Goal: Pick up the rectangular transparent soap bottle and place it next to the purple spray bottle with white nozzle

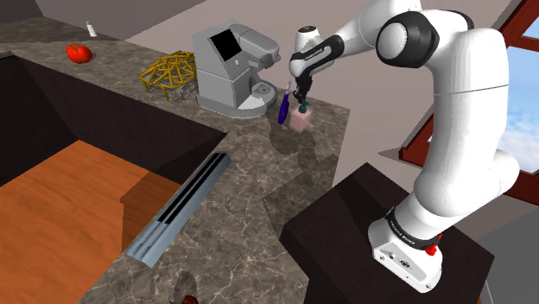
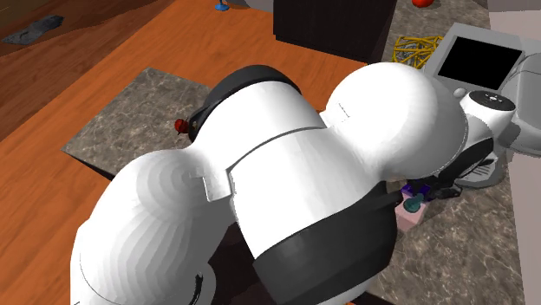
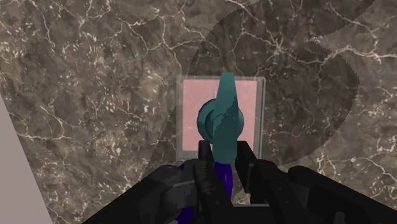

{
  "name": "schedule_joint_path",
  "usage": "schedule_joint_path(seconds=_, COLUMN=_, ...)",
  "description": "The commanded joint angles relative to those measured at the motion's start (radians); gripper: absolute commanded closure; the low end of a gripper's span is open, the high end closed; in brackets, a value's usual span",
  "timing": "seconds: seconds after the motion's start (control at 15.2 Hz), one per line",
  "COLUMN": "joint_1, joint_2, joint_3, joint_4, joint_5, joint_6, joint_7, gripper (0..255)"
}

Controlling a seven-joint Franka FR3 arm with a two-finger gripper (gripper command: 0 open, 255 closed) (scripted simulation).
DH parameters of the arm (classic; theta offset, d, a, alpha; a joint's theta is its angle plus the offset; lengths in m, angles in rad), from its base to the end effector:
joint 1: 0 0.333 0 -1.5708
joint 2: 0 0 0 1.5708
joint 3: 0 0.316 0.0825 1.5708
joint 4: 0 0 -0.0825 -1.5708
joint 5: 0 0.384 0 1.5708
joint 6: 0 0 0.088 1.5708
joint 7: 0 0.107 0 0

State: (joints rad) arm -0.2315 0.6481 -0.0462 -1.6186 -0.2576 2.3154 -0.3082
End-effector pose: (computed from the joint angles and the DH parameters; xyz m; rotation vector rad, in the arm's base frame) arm 0.6708 -0.1919 0.2507 2.8999 0.3074 -0.0268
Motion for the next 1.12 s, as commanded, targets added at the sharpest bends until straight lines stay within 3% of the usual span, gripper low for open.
schedule_joint_path(seconds=0.0, joint_1=0.0, joint_2=0.017, joint_3=-0.001, joint_4=0.001, joint_5=-0.002, joint_6=0.016, joint_7=0.003, gripper=255)
schedule_joint_path(seconds=0.59, joint_1=0.001, joint_2=0.095, joint_3=-0.007, joint_4=0.008, joint_5=-0.011, joint_6=0.086, joint_7=0.023, gripper=255)
schedule_joint_path(seconds=1.06, joint_1=0.001, joint_2=0.095, joint_3=-0.007, joint_4=0.008, joint_5=-0.011, joint_6=0.086, joint_7=0.023, gripper=255)
